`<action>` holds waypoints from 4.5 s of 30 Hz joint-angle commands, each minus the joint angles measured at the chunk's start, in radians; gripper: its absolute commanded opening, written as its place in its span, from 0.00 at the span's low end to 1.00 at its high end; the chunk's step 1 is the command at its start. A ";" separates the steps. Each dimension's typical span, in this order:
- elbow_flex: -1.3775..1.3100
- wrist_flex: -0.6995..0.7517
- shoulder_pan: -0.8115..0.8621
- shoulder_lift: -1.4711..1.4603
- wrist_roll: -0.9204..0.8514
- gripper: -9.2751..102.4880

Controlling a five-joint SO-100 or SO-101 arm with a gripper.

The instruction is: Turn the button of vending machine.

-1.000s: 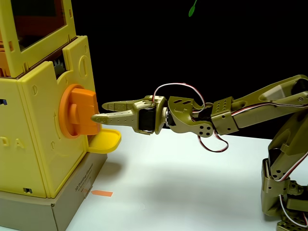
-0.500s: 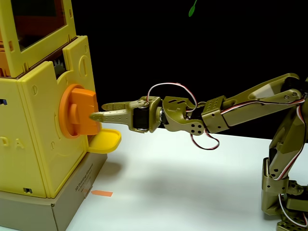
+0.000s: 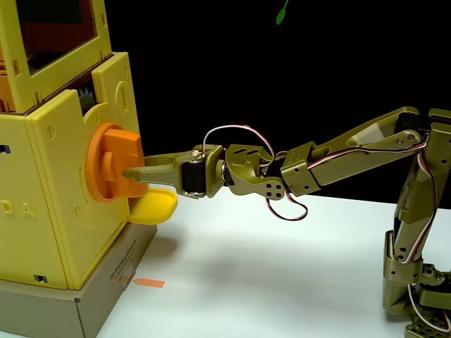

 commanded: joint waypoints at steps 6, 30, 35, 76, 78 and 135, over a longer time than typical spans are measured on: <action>-0.057 -0.060 -0.003 -0.021 -0.015 0.26; -0.086 -0.115 -0.044 -0.067 -0.009 0.07; -0.077 -0.117 -0.044 -0.067 -0.008 0.07; 0.075 -0.054 -0.064 0.072 2.326 0.08; 0.074 -0.021 -0.067 0.083 2.516 0.08; 0.515 0.067 -0.186 0.644 2.477 0.40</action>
